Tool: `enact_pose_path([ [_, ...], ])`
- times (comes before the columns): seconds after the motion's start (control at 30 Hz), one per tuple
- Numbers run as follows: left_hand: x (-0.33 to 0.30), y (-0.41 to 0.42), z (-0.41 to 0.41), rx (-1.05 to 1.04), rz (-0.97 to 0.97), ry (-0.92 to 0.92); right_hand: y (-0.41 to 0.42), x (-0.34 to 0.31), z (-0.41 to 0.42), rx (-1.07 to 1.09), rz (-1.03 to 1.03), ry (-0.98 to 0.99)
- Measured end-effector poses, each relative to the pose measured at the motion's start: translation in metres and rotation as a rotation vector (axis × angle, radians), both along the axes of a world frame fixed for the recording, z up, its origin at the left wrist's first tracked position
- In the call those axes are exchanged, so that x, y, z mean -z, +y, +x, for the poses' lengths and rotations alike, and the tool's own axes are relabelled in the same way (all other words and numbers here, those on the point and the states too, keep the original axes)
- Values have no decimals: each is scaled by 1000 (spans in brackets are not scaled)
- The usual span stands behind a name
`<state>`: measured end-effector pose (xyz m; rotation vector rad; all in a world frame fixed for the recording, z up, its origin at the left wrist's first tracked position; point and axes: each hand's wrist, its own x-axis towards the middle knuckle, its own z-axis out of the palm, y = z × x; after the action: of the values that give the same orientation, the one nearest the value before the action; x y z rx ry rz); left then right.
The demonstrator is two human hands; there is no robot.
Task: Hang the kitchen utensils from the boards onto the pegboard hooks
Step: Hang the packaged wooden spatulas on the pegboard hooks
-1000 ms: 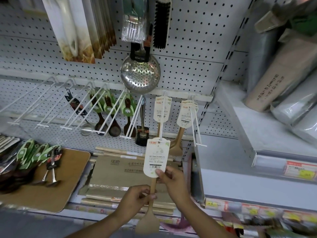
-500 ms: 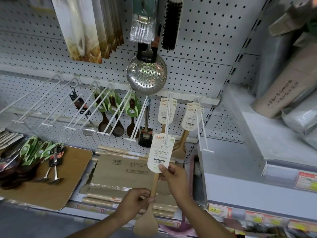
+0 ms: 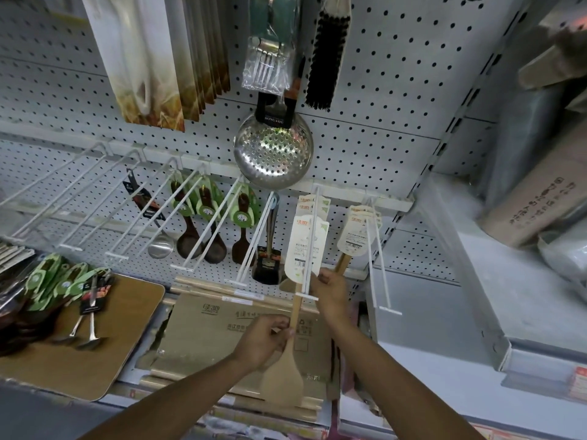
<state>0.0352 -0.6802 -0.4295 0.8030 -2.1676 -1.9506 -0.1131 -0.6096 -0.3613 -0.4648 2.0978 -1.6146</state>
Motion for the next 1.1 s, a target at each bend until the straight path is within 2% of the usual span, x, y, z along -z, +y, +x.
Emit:
enact_pose_path([
  [0.1,-2,-6,-10,-14,-19,9,-10,-1,-10,18,33,35],
  [0.33,-7,-14,-25,-73,-51,-24,-22,-6,-21,15,-25,-40],
  [0.5,-7,-13,-29,-123,-48,-35,-24,-5,-29,-23,24,-66],
  [0.7,-19,-28,-3,-210,-228,79,-1,-1,-26,-46,118,61],
  [0.77,-26,-37,15,-182,-319,86,11,3,-20,-120,194,159],
  [0.9,-41,-60,58,-83,-653,49,17,-1,11,-310,277,378],
  [0.97,-49,-73,82,-60,-734,47,11,-6,30,-460,289,447],
  [1.1,-62,-99,136,-106,-814,65,-13,-13,70,-660,288,745],
])
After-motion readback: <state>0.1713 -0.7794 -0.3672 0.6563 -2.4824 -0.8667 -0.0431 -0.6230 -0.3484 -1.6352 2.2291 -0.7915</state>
